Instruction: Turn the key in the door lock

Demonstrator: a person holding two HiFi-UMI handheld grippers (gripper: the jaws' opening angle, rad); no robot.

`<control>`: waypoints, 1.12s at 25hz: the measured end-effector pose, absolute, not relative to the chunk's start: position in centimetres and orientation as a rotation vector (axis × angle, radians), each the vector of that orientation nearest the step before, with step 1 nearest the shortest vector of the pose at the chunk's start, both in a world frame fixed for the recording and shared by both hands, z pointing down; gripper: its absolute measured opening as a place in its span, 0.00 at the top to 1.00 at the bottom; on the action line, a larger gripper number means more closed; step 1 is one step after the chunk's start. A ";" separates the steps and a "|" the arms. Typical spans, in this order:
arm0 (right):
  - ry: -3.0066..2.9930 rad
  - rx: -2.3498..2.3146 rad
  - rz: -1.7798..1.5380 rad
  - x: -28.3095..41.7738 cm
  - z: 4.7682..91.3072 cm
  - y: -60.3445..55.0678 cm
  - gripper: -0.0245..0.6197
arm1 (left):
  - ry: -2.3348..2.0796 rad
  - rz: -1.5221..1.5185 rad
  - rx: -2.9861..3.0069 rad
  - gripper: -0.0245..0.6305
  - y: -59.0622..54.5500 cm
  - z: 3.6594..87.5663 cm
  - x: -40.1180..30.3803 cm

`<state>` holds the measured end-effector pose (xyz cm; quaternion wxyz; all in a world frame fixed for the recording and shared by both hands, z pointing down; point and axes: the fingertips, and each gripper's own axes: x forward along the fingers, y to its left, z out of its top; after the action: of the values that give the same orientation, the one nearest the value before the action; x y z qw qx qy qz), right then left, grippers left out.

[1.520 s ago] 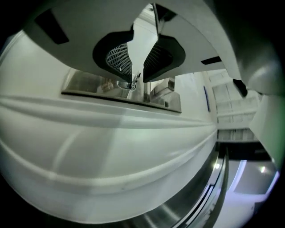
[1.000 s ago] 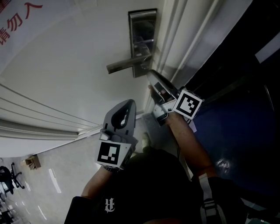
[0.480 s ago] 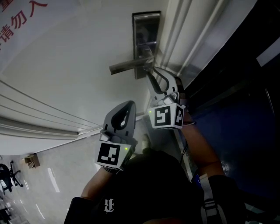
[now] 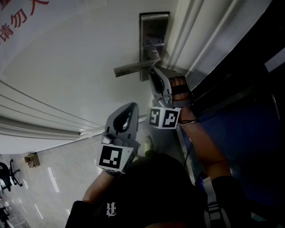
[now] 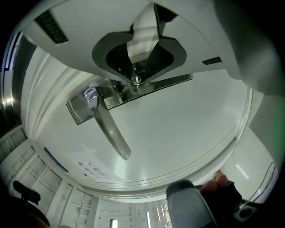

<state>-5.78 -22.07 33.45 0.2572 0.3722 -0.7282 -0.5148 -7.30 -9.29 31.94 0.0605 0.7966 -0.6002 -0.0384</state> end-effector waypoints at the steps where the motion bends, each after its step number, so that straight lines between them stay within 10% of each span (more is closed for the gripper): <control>1: -1.960 1.014 -1.411 -5.8 33.5 -22.3 0.84 | -1.819 -0.116 2.408 0.95 -9.3 32.0 -7.4; 14: -2.167 1.069 -1.229 -6.0 32.7 -22.9 0.91 | -1.824 -0.119 2.389 0.95 -10.0 32.4 -7.8; 28: -2.953 1.269 0.354 -4.9 32.7 -23.9 0.92 | -1.828 -0.110 2.386 0.95 -9.9 32.5 -8.0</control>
<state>-4.86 -23.92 32.75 -0.0458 0.3920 -0.9123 0.1092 -8.03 -9.86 32.52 0.0669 0.7915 -0.6064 -0.0365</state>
